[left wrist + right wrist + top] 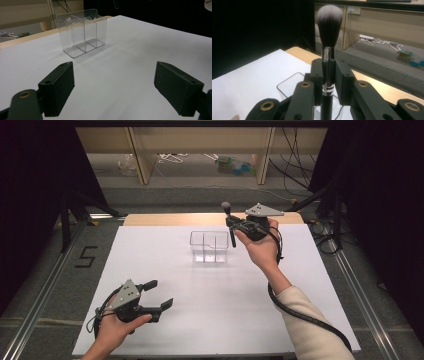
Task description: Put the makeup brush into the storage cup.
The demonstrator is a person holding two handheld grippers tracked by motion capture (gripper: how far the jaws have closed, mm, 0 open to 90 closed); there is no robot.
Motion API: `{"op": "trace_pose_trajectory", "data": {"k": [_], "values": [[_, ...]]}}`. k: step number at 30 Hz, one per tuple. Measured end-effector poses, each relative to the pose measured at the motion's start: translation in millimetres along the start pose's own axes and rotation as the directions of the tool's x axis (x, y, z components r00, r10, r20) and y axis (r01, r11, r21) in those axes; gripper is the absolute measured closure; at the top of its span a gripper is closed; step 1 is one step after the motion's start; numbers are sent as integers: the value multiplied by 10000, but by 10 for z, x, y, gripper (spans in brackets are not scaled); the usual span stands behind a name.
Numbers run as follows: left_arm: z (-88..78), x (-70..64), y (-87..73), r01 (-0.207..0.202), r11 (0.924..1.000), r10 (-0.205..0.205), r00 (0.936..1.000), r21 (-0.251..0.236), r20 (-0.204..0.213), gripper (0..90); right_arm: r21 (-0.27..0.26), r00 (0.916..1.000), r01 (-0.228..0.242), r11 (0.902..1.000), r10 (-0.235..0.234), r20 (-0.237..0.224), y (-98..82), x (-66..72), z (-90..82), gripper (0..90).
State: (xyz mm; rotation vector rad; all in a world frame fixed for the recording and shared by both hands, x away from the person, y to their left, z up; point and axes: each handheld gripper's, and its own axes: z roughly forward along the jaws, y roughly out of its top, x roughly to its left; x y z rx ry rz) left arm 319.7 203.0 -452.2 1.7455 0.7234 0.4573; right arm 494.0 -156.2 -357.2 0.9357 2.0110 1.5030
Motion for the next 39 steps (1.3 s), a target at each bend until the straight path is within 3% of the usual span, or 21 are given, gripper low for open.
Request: {"op": "trace_pose_trajectory", "data": {"k": [39], "values": [[-1, 9, -1, -74, 10000, 74, 10000, 5, -4, 163, -98, 9999, -76, 9999, 74, -141, 41, 19, 61, 785]]}}
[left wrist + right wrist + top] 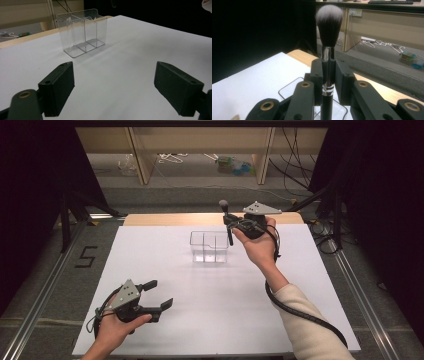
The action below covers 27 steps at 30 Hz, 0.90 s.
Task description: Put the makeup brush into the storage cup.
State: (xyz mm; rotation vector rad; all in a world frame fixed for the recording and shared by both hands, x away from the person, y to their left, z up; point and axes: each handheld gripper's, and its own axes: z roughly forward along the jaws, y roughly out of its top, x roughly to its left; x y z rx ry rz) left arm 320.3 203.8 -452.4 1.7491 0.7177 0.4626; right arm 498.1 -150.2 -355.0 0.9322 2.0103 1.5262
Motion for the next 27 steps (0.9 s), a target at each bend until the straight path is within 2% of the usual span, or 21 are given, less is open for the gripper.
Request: {"op": "trace_pose_trajectory", "data": {"k": [4, 5, 9, 10, 15, 24, 27], "values": [[1, 0, 0, -5, 10000, 5, 10000, -1, 2, 163, -113, 9999, 125, 9999, -125, 26, -1, -9, 11, 785], [1, 0, 0, -3, 10000, 3, 10000, 0, -4, 163, 12, 10000, -2, 10000, 2, 4, -2, 1, 9, 785], [1, -4, -2, 82, 10000, -82, 10000, 3, -11, 163, 5, 10000, -18, 10000, 18, -9, 2, 9, 20, 785], [-2, -14, -6, 217, 9997, -217, 9998, 60, 28, 163, 5, 10000, -18, 10000, 18, -9, 2, 9, 20, 785], [-4, -6, -5, 147, 9999, -147, 9999, 64, 36, 163, -58, 10000, 69, 10000, -69, 5, 0, 8, 34, 785], [1, -14, -10, 326, 9995, -326, 9995, 14, 16, 163, -80, 10000, 56, 10000, -57, -38, 2, 17, 62, 785], [-3, 0, -5, 91, 10000, -92, 9999, 25, 66, 163, -129, 9999, 156, 9998, -156, -10, 1, 14, 73, 785]]}}
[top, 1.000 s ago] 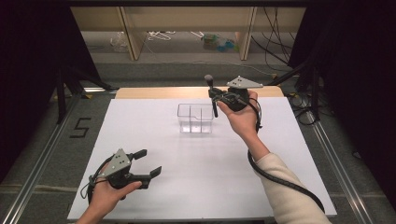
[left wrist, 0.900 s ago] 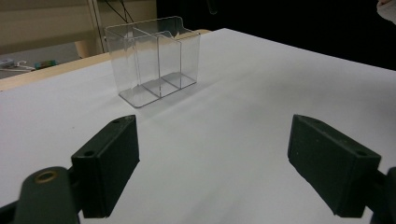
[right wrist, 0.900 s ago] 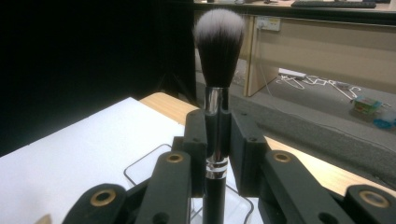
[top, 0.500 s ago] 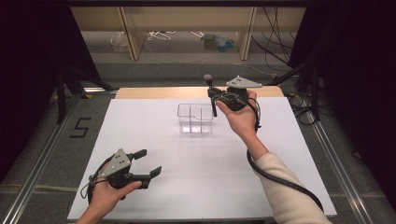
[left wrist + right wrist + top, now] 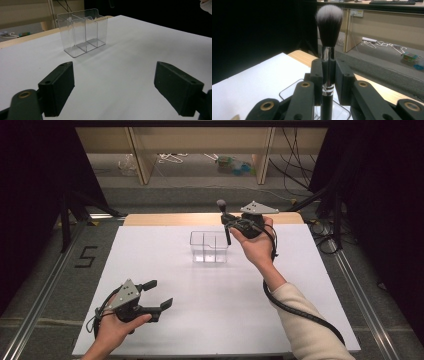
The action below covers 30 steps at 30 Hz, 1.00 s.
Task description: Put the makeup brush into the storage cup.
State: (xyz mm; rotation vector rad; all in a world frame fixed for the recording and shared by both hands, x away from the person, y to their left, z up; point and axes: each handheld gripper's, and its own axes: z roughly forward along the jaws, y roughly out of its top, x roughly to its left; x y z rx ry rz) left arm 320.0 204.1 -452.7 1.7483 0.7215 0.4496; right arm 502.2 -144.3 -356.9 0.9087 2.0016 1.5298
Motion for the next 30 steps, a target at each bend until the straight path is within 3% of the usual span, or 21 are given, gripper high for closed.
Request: {"op": "trace_pose_trajectory", "data": {"k": [30], "values": [[1, 12, 0, -27, 10000, 26, 9999, -88, -144, 163, 30, 9999, 50, 10000, -50, -98, 3, 15, 71, 785]]}}
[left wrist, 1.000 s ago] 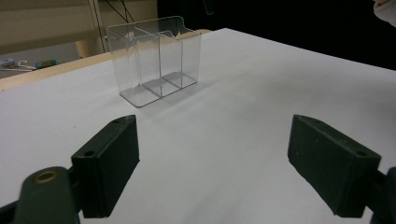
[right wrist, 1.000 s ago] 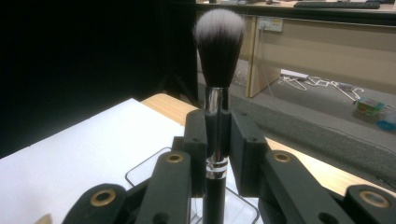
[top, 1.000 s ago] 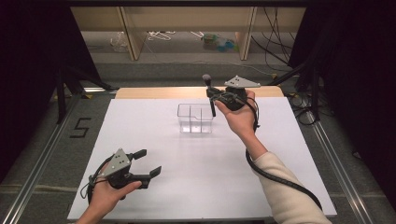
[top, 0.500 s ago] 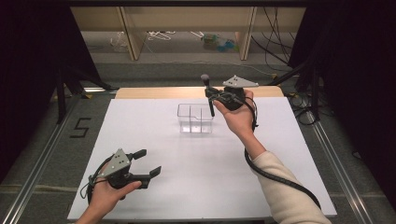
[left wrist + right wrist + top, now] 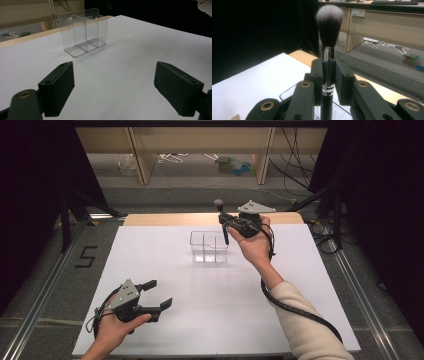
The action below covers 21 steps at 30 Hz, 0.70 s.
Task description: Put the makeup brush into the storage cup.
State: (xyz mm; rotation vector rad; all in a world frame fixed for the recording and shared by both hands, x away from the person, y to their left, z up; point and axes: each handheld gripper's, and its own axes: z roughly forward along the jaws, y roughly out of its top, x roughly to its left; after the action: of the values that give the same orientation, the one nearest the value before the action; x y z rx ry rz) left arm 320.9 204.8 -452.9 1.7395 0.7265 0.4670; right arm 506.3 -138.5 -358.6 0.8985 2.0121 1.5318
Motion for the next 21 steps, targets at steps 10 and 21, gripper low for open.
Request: {"op": "trace_pose_trajectory", "data": {"k": [10, 21], "values": [[-10, 7, 1, -94, 9999, 95, 9999, 78, -64, 163, -4, 9999, -119, 9999, 119, -58, 1, 14, 17, 785], [-12, 1, -2, 13, 9999, -12, 10000, 115, -80, 163, 53, 9999, -110, 9999, 111, -82, -2, 24, 45, 786]]}}
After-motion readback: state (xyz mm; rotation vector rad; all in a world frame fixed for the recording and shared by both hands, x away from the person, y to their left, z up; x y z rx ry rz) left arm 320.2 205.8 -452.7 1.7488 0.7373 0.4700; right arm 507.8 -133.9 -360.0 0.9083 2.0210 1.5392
